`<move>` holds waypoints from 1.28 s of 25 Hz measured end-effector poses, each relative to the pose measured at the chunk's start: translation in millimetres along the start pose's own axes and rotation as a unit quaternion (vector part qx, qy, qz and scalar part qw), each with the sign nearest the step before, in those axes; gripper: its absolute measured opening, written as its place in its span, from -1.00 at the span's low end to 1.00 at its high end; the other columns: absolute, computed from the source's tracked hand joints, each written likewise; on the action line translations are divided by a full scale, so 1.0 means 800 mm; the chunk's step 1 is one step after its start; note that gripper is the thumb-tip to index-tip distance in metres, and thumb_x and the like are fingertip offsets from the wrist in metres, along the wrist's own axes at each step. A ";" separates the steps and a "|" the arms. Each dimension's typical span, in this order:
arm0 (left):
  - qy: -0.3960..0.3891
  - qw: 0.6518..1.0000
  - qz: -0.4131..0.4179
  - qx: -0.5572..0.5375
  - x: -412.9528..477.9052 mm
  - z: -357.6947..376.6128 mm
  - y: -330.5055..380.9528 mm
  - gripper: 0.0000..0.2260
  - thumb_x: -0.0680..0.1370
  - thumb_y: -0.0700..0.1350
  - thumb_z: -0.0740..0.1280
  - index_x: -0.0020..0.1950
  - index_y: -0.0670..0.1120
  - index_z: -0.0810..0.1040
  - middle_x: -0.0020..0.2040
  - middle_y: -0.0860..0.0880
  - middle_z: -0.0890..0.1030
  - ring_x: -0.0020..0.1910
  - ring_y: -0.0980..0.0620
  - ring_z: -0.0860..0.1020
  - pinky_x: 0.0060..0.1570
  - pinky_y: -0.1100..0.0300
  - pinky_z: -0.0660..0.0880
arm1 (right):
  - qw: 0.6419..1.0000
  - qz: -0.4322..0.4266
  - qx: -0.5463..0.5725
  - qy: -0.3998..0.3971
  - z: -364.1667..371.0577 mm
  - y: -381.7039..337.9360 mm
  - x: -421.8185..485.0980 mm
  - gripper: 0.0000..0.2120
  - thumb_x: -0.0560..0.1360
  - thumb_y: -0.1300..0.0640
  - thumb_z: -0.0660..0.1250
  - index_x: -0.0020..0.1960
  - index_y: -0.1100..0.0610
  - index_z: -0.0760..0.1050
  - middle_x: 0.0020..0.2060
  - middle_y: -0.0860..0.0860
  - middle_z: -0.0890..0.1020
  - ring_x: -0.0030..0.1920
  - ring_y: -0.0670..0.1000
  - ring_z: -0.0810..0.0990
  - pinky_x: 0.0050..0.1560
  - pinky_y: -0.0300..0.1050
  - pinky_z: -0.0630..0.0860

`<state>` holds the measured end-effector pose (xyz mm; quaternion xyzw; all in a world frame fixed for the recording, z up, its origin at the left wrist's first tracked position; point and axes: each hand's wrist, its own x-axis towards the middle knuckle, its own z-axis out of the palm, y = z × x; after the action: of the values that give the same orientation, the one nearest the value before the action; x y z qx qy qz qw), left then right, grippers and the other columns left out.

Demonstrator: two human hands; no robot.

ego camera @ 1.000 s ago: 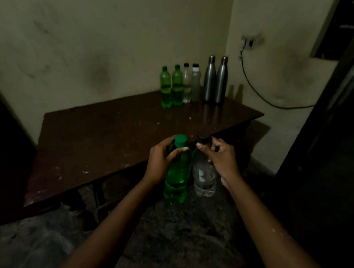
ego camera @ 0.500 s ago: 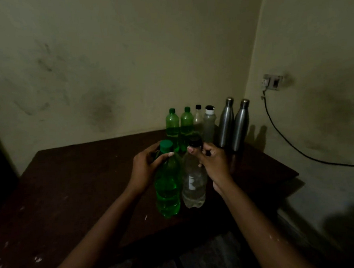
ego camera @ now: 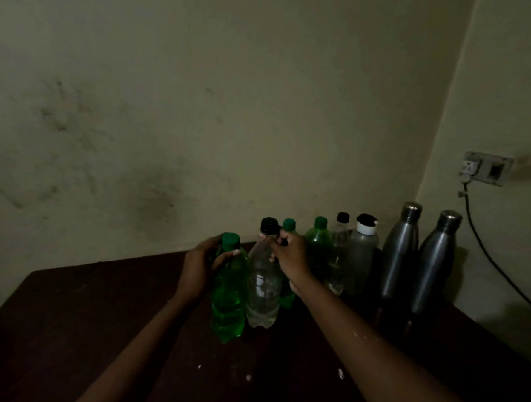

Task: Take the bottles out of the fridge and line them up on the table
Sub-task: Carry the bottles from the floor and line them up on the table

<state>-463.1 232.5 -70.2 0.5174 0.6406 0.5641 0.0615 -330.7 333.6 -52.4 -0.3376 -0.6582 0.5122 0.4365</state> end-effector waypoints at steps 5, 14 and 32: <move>0.046 0.999 -0.021 0.014 0.053 0.017 -0.062 -0.68 0.43 -0.15 0.41 0.16 -0.15 0.56 0.03 0.03 0.59 0.05 0.10 0.55 -0.08 0.61 0.40 | 1.000 0.011 -0.029 -0.005 0.038 0.030 0.072 -0.78 0.47 0.23 0.36 0.06 0.32 0.50 -0.44 -0.01 0.39 -0.50 -0.14 0.44 -0.50 -0.39 0.42; 0.059 0.995 -0.081 0.001 0.085 0.050 -0.116 -0.64 0.44 -0.15 0.41 0.21 -0.20 0.52 0.15 -0.15 0.62 0.10 0.08 0.53 0.02 0.40 0.38 | 0.996 0.089 -0.014 0.005 0.047 0.085 0.104 -0.89 0.47 0.29 0.35 -0.10 0.27 0.41 -0.41 -0.02 0.37 -0.64 -0.24 0.37 -0.59 -0.45 0.33; 0.089 0.967 -0.198 -0.132 -0.163 0.026 -0.013 -0.73 0.56 -0.17 0.23 0.23 -0.21 0.51 0.21 -0.17 0.56 0.23 -0.02 0.49 0.16 0.17 0.41 | 0.983 0.182 0.032 -0.021 -0.008 0.044 -0.186 -0.58 0.59 0.01 0.13 0.37 0.21 0.34 0.35 0.18 0.42 0.35 0.15 0.39 0.35 0.08 0.36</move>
<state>-396.0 152.1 -151.8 0.3154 0.6531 0.6638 0.1825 -266.9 211.8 -119.6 -0.4266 -0.5785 0.6106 0.3325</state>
